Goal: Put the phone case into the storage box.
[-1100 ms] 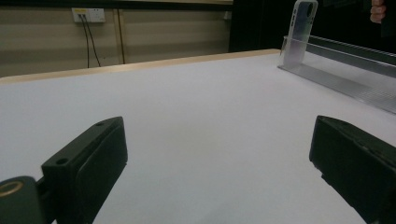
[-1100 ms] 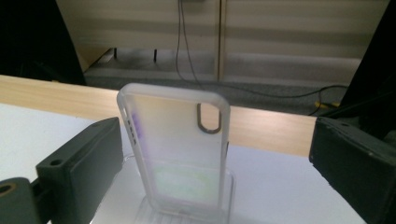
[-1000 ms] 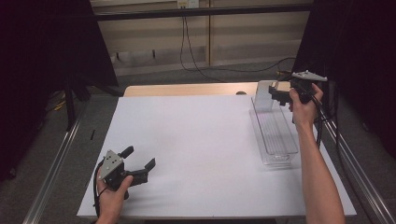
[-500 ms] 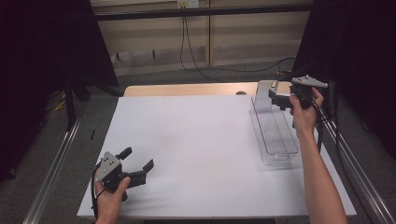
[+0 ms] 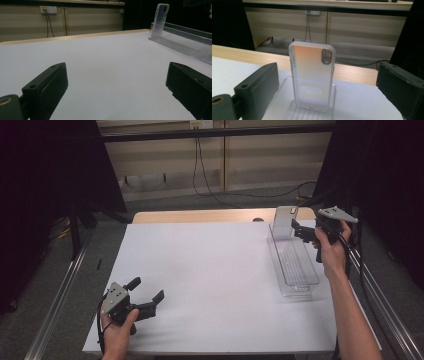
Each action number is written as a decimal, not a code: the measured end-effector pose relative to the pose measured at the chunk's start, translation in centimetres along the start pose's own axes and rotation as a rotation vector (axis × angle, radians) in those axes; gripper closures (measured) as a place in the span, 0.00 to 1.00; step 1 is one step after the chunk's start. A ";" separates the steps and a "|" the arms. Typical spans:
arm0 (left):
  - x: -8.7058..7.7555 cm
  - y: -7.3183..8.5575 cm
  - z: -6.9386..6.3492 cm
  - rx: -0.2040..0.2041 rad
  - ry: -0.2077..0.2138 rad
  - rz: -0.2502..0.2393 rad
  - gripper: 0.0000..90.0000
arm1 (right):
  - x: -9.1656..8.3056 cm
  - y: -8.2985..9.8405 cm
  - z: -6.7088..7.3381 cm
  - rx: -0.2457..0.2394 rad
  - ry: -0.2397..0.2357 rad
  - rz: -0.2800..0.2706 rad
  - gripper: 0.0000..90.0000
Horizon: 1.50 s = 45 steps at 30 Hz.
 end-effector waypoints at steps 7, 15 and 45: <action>-0.1 -0.1 0.0 0.000 0.001 -0.005 0.04 | -1.3 0.5 0.2 0.011 -0.016 0.004 0.03; -0.3 -0.2 0.1 0.000 0.000 -0.009 0.04 | -2.8 0.8 0.0 0.023 -0.037 -0.023 0.02; -0.4 -0.1 -0.1 0.000 0.000 -0.010 0.04 | -7.3 2.5 1.5 -0.014 -0.064 -0.083 0.01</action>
Point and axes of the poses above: each handheld gripper's, and its own axes: x roughly forward along the jaws, y roughly out of its underside, z roughly to its left, the point moved 9 cm from there along x, roughly forward along the jaws, and after that the axes turned 4 degrees about -x, right-handed, at the moved point
